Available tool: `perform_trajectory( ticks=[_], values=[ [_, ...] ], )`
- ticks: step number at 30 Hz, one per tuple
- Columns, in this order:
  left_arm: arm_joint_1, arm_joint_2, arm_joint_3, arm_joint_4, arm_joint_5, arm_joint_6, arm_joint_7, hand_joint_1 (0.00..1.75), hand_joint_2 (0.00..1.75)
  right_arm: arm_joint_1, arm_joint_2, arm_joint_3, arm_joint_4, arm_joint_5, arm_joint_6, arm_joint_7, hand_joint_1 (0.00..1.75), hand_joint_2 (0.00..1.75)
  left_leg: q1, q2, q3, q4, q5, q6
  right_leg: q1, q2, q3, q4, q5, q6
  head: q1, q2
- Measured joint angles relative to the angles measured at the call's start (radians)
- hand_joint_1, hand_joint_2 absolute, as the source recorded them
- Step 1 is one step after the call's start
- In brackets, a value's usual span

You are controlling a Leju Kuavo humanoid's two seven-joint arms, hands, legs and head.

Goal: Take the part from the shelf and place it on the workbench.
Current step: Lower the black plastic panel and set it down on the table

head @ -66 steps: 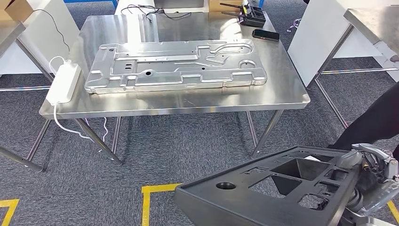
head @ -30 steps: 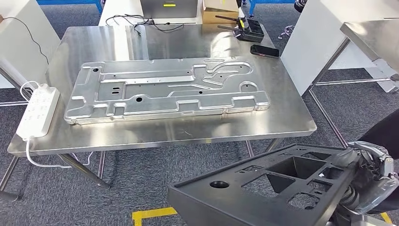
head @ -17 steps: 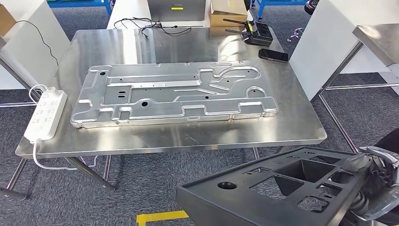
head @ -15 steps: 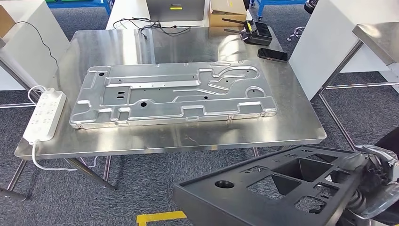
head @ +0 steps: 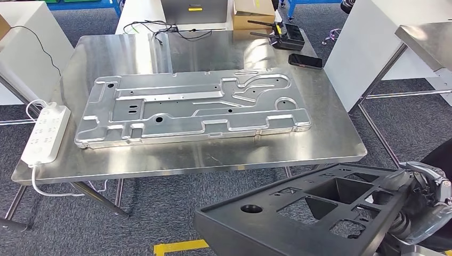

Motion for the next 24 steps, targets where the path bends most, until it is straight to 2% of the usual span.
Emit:
perform_trajectory(
  ticks=[4, 8, 11, 17, 24],
  values=[
    [0.000, 0.000, 0.000, 0.000, -0.003, 0.000, 0.000, 0.00, 1.75, 0.000, -0.004, -0.003, 0.004, 0.048, -0.012, 0.045, 1.75, 1.75, -0.002, 0.000, 0.000, 0.000, 0.000, 0.000, 0.000, 0.000, 0.000, 0.000, 0.000, 0.000, 0.000, 0.000],
    [0.000, 0.000, 0.003, 0.000, -0.006, -0.001, 0.000, 0.00, 1.75, -0.007, -0.028, -0.035, 0.042, 0.122, -0.009, 0.166, 1.75, 1.75, -0.002, 0.000, 0.000, 0.000, 0.000, 0.000, -0.001, 0.000, 0.001, 0.000, 0.000, 0.000, 0.000, 0.000],
    [0.000, 0.000, 0.008, 0.000, -0.012, -0.003, 0.000, 0.00, 1.75, -0.027, -0.057, -0.080, 0.098, 0.128, 0.020, 0.232, 1.75, 1.75, -0.003, 0.000, 0.001, 0.000, 0.000, 0.000, -0.002, 0.000, 0.001, -0.001, 0.000, 0.000, 0.000, 0.000],
    [-0.002, 0.000, 0.011, 0.000, -0.034, -0.012, 0.001, 0.00, 1.75, -0.107, -0.129, -0.199, 0.264, 0.095, 0.108, 0.301, 1.75, 1.75, -0.005, 0.000, 0.001, 0.000, 0.000, 0.000, -0.004, 0.000, 0.002, -0.001, 0.000, 0.000, -0.001, 0.000],
    [-0.010, 0.000, 0.010, 0.000, -0.061, -0.022, 0.014, 0.00, 1.75, -0.253, -0.252, -0.303, 0.534, 0.102, 0.211, 0.348, 1.75, 1.75, -0.006, 0.000, 0.002, 0.001, 0.000, 0.001, -0.006, 0.000, 0.002, -0.001, 0.000, 0.001, -0.002, 0.000]
  ],
)
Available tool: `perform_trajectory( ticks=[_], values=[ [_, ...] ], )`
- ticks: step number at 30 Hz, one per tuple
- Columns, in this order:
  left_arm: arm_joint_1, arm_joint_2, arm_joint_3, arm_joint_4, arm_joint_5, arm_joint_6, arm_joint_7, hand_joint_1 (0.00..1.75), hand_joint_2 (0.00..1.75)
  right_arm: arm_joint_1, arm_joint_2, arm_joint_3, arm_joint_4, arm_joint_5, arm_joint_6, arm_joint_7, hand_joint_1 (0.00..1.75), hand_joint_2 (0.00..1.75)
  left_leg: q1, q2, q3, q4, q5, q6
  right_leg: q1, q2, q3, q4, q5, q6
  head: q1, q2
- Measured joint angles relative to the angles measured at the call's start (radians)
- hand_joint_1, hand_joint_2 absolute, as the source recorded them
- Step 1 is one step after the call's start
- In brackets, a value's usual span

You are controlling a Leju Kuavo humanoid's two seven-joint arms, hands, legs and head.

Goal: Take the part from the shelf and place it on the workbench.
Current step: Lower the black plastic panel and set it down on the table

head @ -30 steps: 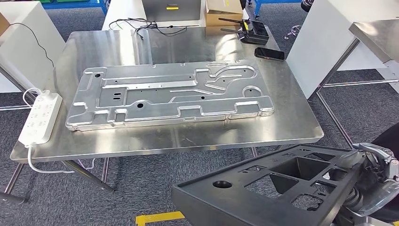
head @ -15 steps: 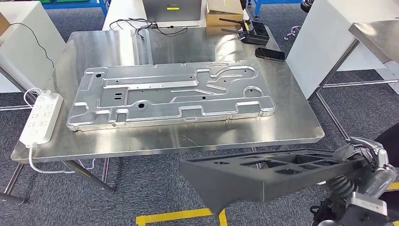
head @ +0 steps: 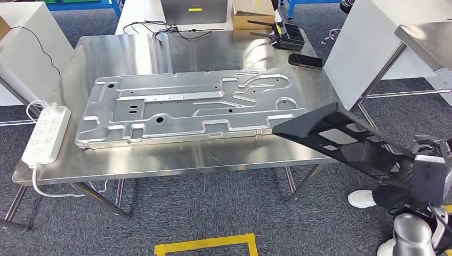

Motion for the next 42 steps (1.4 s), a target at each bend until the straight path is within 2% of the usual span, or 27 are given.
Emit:
perform_trajectory(
  ticks=[4, 10, 15, 19, 23, 30, 35, 42],
  values=[
    [-0.009, 0.000, -0.003, 0.000, -0.018, -0.006, 0.013, 0.00, 1.75, -0.127, -0.105, -0.021, 0.199, 0.050, 0.061, 0.027, 1.75, 1.75, -0.001, 0.000, 0.000, 0.000, 0.000, 0.000, 0.000, 0.000, 0.000, 0.000, 0.001, 0.001, -0.001, 0.000],
    [-0.025, 0.000, -0.021, 0.000, -0.038, -0.018, 0.031, 0.00, 1.75, -0.418, -0.285, 0.002, 0.576, 0.201, 0.116, 0.049, 1.75, 1.75, -0.003, -0.002, 0.000, 0.000, 0.001, 0.001, -0.001, -0.002, 0.003, 0.000, 0.001, 0.002, -0.001, 0.000],
    [-0.033, 0.000, -0.034, 0.000, -0.052, -0.022, 0.045, 0.00, 1.75, -0.663, -0.382, 0.085, 0.821, 0.340, 0.143, 0.115, 1.75, 1.75, -0.003, -0.002, 0.000, 0.000, 0.001, 0.001, -0.002, -0.002, 0.009, 0.000, 0.001, 0.002, 0.003, 0.000],
    [-0.037, 0.000, -0.046, 0.000, -0.061, -0.026, 0.055, 0.00, 1.75, -0.846, -0.433, 0.173, 0.981, 0.439, 0.170, 0.181, 1.75, 1.75, -0.003, -0.002, 0.000, 0.000, 0.001, 0.001, -0.002, -0.002, 0.009, 0.000, 0.001, 0.002, 0.004, 0.000],
    [-0.043, 0.000, -0.053, 0.000, -0.065, -0.030, 0.060, 0.00, 1.75, -0.970, -0.451, 0.244, 1.078, 0.501, 0.193, 0.230, 1.75, 1.75, -0.003, -0.002, 0.001, 0.000, 0.001, 0.001, -0.002, -0.002, 0.010, 0.000, 0.001, 0.002, 0.002, 0.000],
    [-0.050, 0.000, -0.071, 0.000, -0.073, -0.033, 0.072, 0.00, 1.75, -1.114, -0.453, 0.353, 1.176, 0.620, 0.237, 0.313, 1.75, 1.75, -0.003, -0.002, 0.002, 0.000, 0.001, 0.001, -0.002, -0.002, 0.011, 0.000, 0.001, 0.002, 0.000, 0.000],
    [-0.055, 0.000, -0.078, 0.000, -0.082, -0.038, 0.080, 0.00, 1.75, -1.168, -0.445, 0.429, 1.222, 0.690, 0.276, 0.379, 1.75, 1.75, -0.003, -0.002, 0.002, 0.000, 0.001, 0.001, -0.002, -0.002, 0.011, 0.001, 0.001, 0.002, -0.001, 0.000],
    [-0.067, 0.000, -0.096, 0.000, -0.086, -0.041, 0.087, 0.00, 1.75, -1.184, -0.372, 0.448, 1.258, 0.656, 0.284, 0.366, 1.75, 1.75, -0.003, -0.001, 0.003, 0.000, 0.002, 0.001, -0.002, -0.002, 0.011, 0.001, 0.001, 0.002, -0.001, 0.000]
  ],
)
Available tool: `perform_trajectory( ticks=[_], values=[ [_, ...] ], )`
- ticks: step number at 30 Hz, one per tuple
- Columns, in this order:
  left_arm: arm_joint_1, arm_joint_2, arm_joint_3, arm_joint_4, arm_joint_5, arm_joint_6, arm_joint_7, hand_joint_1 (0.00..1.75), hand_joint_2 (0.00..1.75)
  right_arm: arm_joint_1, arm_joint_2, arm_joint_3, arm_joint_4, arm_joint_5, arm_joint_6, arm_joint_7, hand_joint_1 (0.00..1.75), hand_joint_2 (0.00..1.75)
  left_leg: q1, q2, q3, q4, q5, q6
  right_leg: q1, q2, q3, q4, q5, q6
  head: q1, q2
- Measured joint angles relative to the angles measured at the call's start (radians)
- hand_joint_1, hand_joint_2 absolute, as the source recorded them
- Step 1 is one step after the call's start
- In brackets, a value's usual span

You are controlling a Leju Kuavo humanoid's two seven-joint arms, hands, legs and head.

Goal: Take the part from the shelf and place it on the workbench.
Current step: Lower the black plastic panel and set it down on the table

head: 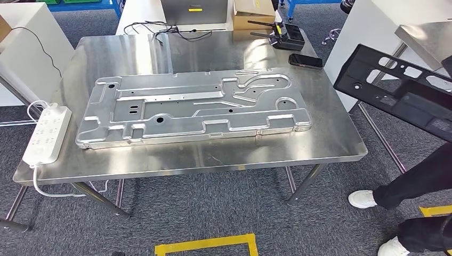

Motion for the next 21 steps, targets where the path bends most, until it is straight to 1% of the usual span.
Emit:
perform_trajectory(
  ticks=[5, 7, 10, 13, 17, 21],
  values=[
    [-0.007, -0.001, -0.006, 0.000, -0.003, -0.003, 0.005, 0.00, 1.75, 0.003, 0.093, 0.000, 0.010, -0.017, -0.001, -0.034, 1.75, 1.75, 0.000, 0.000, 0.001, 0.000, 0.000, 0.000, 0.000, 0.000, 0.001, 0.001, 0.000, 0.000, 0.000, 0.000],
    [-0.011, -0.003, -0.007, 0.000, -0.003, -0.005, 0.005, 0.00, 1.75, 0.006, 0.139, 0.000, 0.010, -0.022, 0.000, -0.055, 1.75, 1.75, 0.001, 0.001, 0.001, 0.000, 0.000, 0.000, 0.001, 0.001, 0.001, 0.001, 0.000, 0.000, 0.000, 0.000],
    [-0.015, -0.005, -0.008, 0.000, -0.003, -0.005, 0.007, 0.00, 1.75, 0.011, 0.202, 0.001, 0.010, -0.024, 0.000, -0.066, 1.75, 1.75, 0.001, -0.001, 0.001, 0.000, 0.000, 0.000, 0.001, 0.000, 0.001, 0.001, 0.000, 0.000, 0.000, 0.000],
    [-0.015, -0.005, -0.008, 0.000, -0.003, -0.005, 0.010, 0.00, 1.75, 0.014, 0.247, 0.003, 0.010, -0.024, 0.007, -0.071, 1.75, 1.75, 0.001, -0.002, 0.000, 0.000, 0.000, 0.000, 0.001, 0.000, 0.001, 0.001, 0.000, 0.000, 0.000, 0.000],
    [-0.015, -0.005, -0.008, 0.000, -0.003, -0.005, 0.015, 0.00, 1.75, 0.022, 0.293, 0.016, 0.010, -0.021, 0.025, -0.095, 1.75, 1.75, 0.001, -0.001, 0.000, 0.000, 0.000, 0.000, 0.001, 0.000, 0.001, 0.001, 0.000, 0.000, 0.000, 0.000],
    [-0.012, -0.005, -0.008, 0.000, 0.002, -0.005, 0.015, 0.00, 1.75, 0.041, 0.349, 0.036, 0.005, -0.023, 0.054, -0.146, 1.75, 1.75, 0.001, 0.000, 0.000, 0.000, 0.000, 0.000, 0.001, 0.000, 0.001, 0.001, 0.000, 0.000, 0.002, 0.000]
  ],
)
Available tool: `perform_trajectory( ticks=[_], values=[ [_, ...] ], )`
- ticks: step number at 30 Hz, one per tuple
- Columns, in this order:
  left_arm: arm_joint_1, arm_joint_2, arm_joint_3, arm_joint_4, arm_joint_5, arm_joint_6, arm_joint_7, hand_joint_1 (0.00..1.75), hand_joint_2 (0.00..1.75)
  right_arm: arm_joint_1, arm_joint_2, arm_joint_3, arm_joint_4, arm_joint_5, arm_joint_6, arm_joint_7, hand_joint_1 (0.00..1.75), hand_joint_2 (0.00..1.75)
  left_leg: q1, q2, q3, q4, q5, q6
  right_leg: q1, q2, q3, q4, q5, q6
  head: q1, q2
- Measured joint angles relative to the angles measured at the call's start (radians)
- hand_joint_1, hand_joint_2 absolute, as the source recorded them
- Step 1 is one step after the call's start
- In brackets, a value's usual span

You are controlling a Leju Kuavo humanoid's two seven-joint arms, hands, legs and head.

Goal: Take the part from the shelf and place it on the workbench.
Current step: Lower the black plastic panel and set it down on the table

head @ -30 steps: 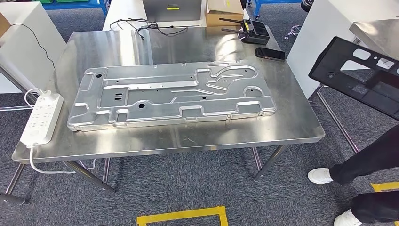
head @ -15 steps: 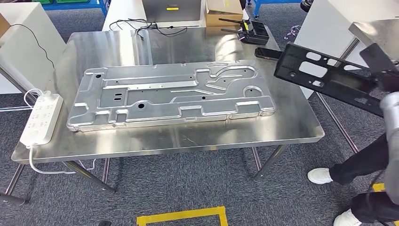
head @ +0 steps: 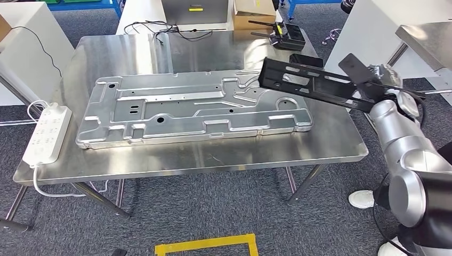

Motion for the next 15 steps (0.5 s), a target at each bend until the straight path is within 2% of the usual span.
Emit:
perform_trajectory(
  ticks=[9, 15],
  values=[
    [0.002, 0.000, 0.000, 0.000, 0.008, 0.000, -0.006, 0.00, 1.75, 0.057, 0.131, 0.076, -0.066, -0.016, 0.056, -0.080, 1.75, 1.75, 0.001, -0.001, 0.000, 0.000, 0.000, 0.000, 0.001, 0.000, 0.000, 0.001, 0.000, 0.000, -0.002, 0.000],
    [0.002, 0.000, 0.000, 0.000, 0.016, 0.001, -0.008, 0.00, 1.75, 0.108, 0.213, 0.162, -0.165, -0.063, 0.072, -0.093, 1.75, 1.75, 0.001, 0.000, 0.000, 0.000, 0.000, 0.000, 0.001, 0.000, 0.000, 0.001, 0.000, 0.000, -0.002, 0.000]
  ],
)
